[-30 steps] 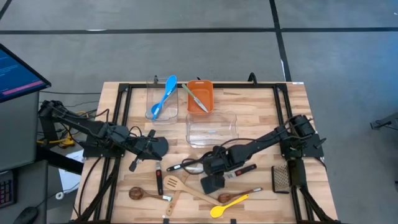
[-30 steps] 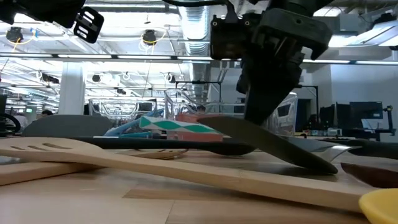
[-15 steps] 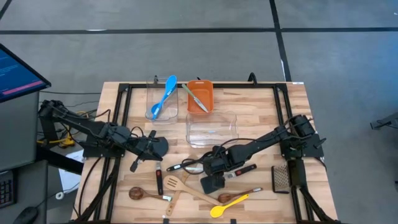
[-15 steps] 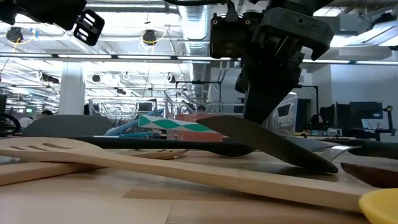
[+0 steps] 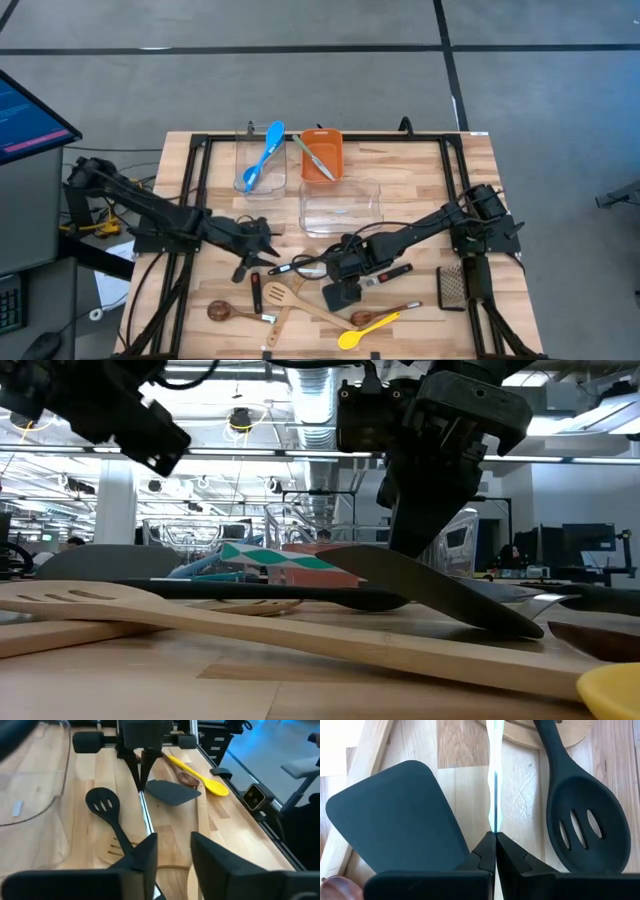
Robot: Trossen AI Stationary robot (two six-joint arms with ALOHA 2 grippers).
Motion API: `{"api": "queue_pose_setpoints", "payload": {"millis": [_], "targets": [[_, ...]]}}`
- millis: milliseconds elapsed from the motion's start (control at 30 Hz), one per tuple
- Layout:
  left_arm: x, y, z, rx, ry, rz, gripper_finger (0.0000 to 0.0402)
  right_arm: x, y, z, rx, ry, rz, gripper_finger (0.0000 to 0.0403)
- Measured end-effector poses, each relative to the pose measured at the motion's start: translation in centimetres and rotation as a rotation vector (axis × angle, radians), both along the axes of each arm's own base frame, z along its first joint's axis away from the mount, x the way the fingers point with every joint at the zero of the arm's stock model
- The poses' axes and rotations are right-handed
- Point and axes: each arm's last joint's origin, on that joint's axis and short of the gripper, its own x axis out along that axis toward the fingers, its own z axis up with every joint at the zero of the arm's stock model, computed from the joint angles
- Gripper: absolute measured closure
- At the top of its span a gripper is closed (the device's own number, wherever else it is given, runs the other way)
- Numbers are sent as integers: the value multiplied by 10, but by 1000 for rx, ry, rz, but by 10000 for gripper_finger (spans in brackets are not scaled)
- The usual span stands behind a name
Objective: Pick & Place Kitchen Items
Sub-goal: Put the white table knife into the orange bin
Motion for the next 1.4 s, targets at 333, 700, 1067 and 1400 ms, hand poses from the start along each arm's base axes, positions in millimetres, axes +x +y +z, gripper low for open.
{"api": "queue_pose_setpoints", "payload": {"millis": [333, 700, 1067, 1400], "targets": [[21, -7, -34, -55, 119, 46, 199, 3, 1, 2, 5, -36, -3, 403], [38, -14, -63, -88, 120, 62, 197, 6, 2, 3, 9, -71, 14, 403], [49, -16, -73, -112, 74, 105, 202, 7, 2, 4, 9, -81, 21, 403], [73, -25, -80, -101, 85, 110, 202, 8, 3, 5, 15, -97, 20, 403]]}}
